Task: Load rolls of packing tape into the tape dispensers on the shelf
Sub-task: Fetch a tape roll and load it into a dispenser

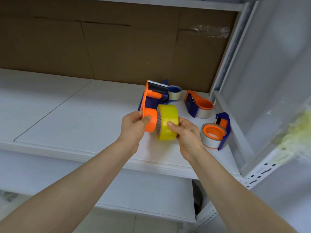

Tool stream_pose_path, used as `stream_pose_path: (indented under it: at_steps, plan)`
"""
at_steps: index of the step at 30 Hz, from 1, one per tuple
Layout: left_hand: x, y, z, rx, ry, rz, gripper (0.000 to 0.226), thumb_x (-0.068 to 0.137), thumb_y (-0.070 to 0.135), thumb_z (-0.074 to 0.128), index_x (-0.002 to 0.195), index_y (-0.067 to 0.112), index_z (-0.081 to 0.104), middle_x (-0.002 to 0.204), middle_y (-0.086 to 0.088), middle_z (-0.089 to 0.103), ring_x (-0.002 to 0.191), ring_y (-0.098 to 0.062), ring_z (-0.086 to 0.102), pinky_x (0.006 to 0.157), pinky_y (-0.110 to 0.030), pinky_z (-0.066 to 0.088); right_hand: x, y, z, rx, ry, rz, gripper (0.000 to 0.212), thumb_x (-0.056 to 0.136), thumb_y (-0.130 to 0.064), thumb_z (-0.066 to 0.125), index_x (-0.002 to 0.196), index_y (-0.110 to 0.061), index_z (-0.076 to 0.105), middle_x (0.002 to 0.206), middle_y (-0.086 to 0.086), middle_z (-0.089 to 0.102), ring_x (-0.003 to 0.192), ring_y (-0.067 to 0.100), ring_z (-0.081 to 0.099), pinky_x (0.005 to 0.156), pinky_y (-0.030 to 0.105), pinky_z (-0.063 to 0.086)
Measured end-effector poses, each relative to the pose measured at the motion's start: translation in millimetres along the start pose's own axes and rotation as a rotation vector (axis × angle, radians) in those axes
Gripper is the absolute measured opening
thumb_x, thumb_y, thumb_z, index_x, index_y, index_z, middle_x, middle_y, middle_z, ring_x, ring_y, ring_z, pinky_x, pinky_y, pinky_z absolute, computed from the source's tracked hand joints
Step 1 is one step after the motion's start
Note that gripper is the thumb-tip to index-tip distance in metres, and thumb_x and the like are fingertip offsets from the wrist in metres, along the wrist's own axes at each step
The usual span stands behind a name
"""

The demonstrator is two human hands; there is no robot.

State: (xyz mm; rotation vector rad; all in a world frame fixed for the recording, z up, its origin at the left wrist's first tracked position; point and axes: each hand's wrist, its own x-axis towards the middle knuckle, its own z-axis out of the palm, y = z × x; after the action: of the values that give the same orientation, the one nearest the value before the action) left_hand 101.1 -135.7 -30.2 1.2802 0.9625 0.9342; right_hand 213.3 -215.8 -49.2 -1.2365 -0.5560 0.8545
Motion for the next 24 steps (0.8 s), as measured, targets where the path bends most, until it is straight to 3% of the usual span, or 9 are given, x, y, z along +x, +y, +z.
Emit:
stream_pose_path:
  at_steps: [3, 5, 7, 10, 14, 16, 19, 21, 24]
  plan:
    - [-1.7, -0.9, 3.1, 0.004, -0.035, -0.029, 0.015, 0.090, 0.005, 0.055, 0.099, 0.010, 0.065, 0.095, -0.006, 0.066, 0.087, -0.019, 0.059, 0.076, -0.024, 0.046, -0.3, -4.0, -2.4, 0.044, -0.003, 0.036, 0.022, 0.080, -0.007, 0.063, 0.101, -0.013, 0.063, 0.101, 0.008, 0.067, 0.095, 0.024, 0.061, 0.092, 0.041, 0.048]
    - [-0.9, 0.2, 1.0, 0.005, -0.007, -0.015, 0.017, 0.091, 0.004, 0.052, 0.086, 0.016, 0.063, 0.086, -0.003, 0.064, 0.080, -0.017, 0.057, 0.069, -0.021, 0.045, 0.7, -7.2, -6.8, 0.030, 0.069, 0.031, 0.023, 0.071, -0.016, 0.063, 0.095, -0.016, 0.063, 0.100, 0.008, 0.064, 0.096, 0.024, 0.057, 0.089, 0.041, 0.045]
    - [4.1, 0.8, -3.4, -0.001, 0.049, 0.001, 0.016, 0.092, 0.004, 0.050, 0.088, 0.016, 0.060, 0.092, -0.007, 0.062, 0.084, -0.020, 0.055, 0.072, -0.025, 0.044, 3.4, -13.5, -12.2, -0.007, 0.195, 0.047, 0.026, 0.072, -0.028, 0.061, 0.095, -0.016, 0.062, 0.106, 0.010, 0.060, 0.100, 0.024, 0.055, 0.083, 0.038, 0.043]
    - [6.8, 2.9, -8.2, -0.030, 0.053, -0.021, 0.015, 0.092, 0.004, 0.049, 0.096, 0.015, 0.059, 0.102, -0.010, 0.062, 0.092, -0.023, 0.056, 0.085, -0.034, 0.044, 10.2, -24.1, -20.3, -0.073, 0.235, 0.143, 0.064, 0.065, -0.046, 0.067, 0.120, -0.016, 0.056, 0.120, 0.012, 0.059, 0.107, 0.029, 0.059, 0.084, 0.039, 0.050]
    - [-6.1, -1.0, 1.9, -0.096, -0.094, -0.020, 0.019, 0.095, 0.007, 0.044, 0.100, 0.012, 0.061, 0.095, -0.010, 0.066, 0.091, -0.025, 0.059, 0.084, -0.040, 0.048, 16.9, -39.9, -15.3, -0.152, 0.159, 0.208, 0.067, 0.068, -0.045, 0.072, 0.123, -0.015, 0.049, 0.108, 0.012, 0.062, 0.095, 0.031, 0.064, 0.090, 0.049, 0.051]
    - [-12.5, -2.5, 6.6, -0.140, -0.145, -0.036, 0.023, 0.097, 0.021, 0.043, 0.111, 0.014, 0.060, 0.106, -0.010, 0.067, 0.102, -0.028, 0.062, 0.092, -0.043, 0.050, 18.1, -45.5, -10.3, -0.177, 0.144, 0.212, 0.057, 0.070, -0.044, 0.072, 0.114, -0.014, 0.054, 0.103, 0.012, 0.064, 0.093, 0.030, 0.064, 0.091, 0.047, 0.050]
    - [-18.0, -1.2, 4.4, -0.204, -0.309, 0.039, 0.045, 0.084, 0.058, 0.052, 0.115, 0.026, 0.060, 0.116, -0.006, 0.067, 0.108, -0.022, 0.063, 0.091, -0.040, 0.052, 17.9, -52.2, -3.7, -0.141, 0.227, 0.111, 0.021, 0.080, -0.032, 0.067, 0.068, -0.016, 0.059, 0.066, 0.004, 0.060, 0.064, 0.020, 0.058, 0.074, 0.036, 0.049]
    - [-21.1, 1.3, 0.7, -0.140, -0.368, 0.080, 0.061, 0.064, 0.054, 0.069, 0.117, 0.024, 0.058, 0.113, -0.002, 0.068, 0.102, -0.016, 0.066, 0.082, -0.029, 0.055, 19.0, -52.2, -1.1, -0.079, 0.315, 0.003, 0.034, 0.086, -0.025, 0.060, 0.053, -0.016, 0.057, 0.047, -0.002, 0.059, 0.048, 0.012, 0.055, 0.061, 0.027, 0.049]
    - [-26.9, 3.0, 0.3, -0.085, -0.380, 0.083, 0.063, 0.054, 0.032, 0.087, 0.111, 0.024, 0.060, 0.103, 0.002, 0.071, 0.094, -0.014, 0.068, 0.073, -0.023, 0.056, 20.1, -48.5, 5.6, 0.004, 0.394, -0.144, 0.042, 0.093, -0.022, 0.048, 0.054, -0.011, 0.061, 0.044, -0.002, 0.061, 0.043, 0.007, 0.055, 0.050, 0.018, 0.047]
